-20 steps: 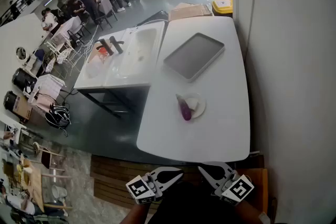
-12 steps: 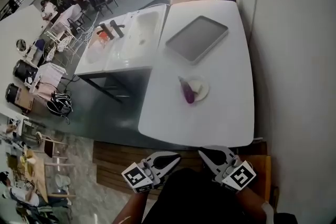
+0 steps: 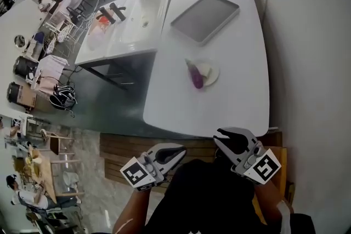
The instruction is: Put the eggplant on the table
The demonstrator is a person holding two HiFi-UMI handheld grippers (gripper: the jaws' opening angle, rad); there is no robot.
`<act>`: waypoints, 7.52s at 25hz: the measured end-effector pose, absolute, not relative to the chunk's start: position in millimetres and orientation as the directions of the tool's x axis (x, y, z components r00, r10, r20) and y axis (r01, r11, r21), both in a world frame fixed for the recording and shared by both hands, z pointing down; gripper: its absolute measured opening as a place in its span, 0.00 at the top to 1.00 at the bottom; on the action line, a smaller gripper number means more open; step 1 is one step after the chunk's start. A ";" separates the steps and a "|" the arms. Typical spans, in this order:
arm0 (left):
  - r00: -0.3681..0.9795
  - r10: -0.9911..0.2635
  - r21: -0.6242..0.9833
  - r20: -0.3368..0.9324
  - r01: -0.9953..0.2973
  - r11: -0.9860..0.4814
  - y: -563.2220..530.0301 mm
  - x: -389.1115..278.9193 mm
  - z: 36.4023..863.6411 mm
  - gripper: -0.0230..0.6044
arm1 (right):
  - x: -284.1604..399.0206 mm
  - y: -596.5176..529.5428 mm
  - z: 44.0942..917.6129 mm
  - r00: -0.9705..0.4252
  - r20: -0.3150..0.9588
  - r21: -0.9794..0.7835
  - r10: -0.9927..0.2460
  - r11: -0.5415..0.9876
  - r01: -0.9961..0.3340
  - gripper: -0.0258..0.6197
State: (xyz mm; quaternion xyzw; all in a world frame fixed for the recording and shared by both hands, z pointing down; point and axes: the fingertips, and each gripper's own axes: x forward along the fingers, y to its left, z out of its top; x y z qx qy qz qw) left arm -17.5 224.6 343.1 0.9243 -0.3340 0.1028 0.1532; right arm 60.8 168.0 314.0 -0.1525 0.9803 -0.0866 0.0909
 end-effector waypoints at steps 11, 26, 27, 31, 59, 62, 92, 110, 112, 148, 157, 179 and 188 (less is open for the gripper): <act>0.778 -0.549 0.233 0.307 -0.621 -0.749 206.2 -28.2 347.5 0.95 | 98.7 135.6 324.2 -0.892 -0.151 -0.256 -0.426 0.888 -0.381 0.73; 0.841 -0.525 0.385 0.127 -0.530 -0.756 165.4 -82.2 373.8 0.93 | 93.3 83.0 318.8 -0.857 -0.145 -0.363 -0.494 0.833 -0.419 0.77; 0.844 -0.519 0.389 0.134 -0.527 -0.756 162.5 -90.0 377.6 0.93 | 87.6 79.3 317.4 -0.851 -0.139 -0.365 -0.507 0.825 -0.432 0.77; 0.859 -0.495 0.431 0.134 -0.500 -0.751 150.4 -127.0 382.2 0.82 | 56.1 71.1 308.0 -0.828 -0.126 -0.389 -0.547 0.794 -0.466 0.77; 0.865 -0.378 0.554 0.329 -0.501 -0.665 50.5 -185.6 439.0 0.82 | -5.5 -15.8 353.1 -0.801 0.154 -0.485 -0.579 0.662 -0.571 0.77; 0.853 -0.380 0.593 0.357 -0.521 -0.613 20.0 -182.3 447.9 0.82 | -0.5 -45.1 376.0 -0.810 0.221 -0.540 -0.543 0.623 -0.566 0.77; 0.776 -0.193 0.737 0.600 -0.630 -0.245 -111.9 -132.2 545.6 0.82 | 3.6 -131.2 555.8 -0.827 0.548 -0.817 -0.122 0.135 -0.561 0.80; 0.802 -0.136 0.754 0.582 -0.594 -0.279 -90.5 -131.2 546.9 0.82 | -7.1 -126.2 558.7 -0.869 0.465 -0.882 -0.171 -0.003 -0.472 0.93; 0.805 -0.150 0.753 0.574 -0.591 -0.290 -88.8 -133.1 541.5 0.82 | -8.9 -125.9 549.3 -0.886 0.423 -0.903 -0.192 -0.003 -0.430 0.94; 0.842 -0.287 0.753 0.456 -0.537 -0.381 -50.2 -130.3 516.9 0.83 | -9.4 -53.5 527.0 -0.874 0.357 -0.922 -0.331 0.029 -0.387 0.95; 0.838 -0.273 0.734 0.473 -0.546 -0.403 -72.8 -116.4 516.5 0.83 | -5.6 -87.4 536.0 -0.823 0.480 -0.846 -0.302 0.087 -0.525 0.95; 0.820 -0.256 0.689 0.512 -0.570 -0.448 -110.9 -101.4 523.3 0.83 | -4.3 -126.4 568.5 -0.648 0.723 -0.551 -0.240 0.365 -0.750 0.89; 0.818 -0.278 0.664 0.503 -0.572 -0.482 -112.3 -101.7 516.8 0.83 | -5.6 -134.5 559.2 -0.555 0.757 -0.310 -0.345 0.558 -0.770 0.85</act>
